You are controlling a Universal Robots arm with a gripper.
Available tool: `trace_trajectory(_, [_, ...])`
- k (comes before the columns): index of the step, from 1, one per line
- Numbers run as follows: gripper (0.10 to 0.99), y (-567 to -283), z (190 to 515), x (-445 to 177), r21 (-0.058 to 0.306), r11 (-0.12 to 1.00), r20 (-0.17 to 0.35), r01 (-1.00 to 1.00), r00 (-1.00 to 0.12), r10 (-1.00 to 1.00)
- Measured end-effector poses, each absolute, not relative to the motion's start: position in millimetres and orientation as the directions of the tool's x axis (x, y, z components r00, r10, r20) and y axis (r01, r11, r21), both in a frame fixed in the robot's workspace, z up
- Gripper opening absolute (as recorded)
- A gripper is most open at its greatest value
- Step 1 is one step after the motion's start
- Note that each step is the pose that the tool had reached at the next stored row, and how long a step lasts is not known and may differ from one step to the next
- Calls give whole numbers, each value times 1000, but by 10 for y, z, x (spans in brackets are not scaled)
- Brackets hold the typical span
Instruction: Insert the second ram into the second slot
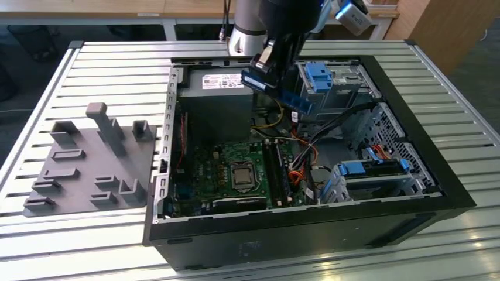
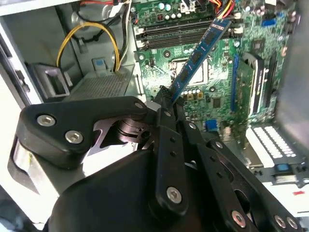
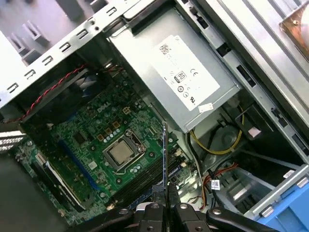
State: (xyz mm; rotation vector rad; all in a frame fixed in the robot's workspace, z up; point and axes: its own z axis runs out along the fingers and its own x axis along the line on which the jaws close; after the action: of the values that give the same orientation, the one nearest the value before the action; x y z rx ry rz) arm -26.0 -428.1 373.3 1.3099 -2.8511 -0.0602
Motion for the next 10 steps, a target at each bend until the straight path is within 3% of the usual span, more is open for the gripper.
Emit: trace_trajectory(10, [137,-4281,3693,-260,36,778,-12,-627,-779,-627])
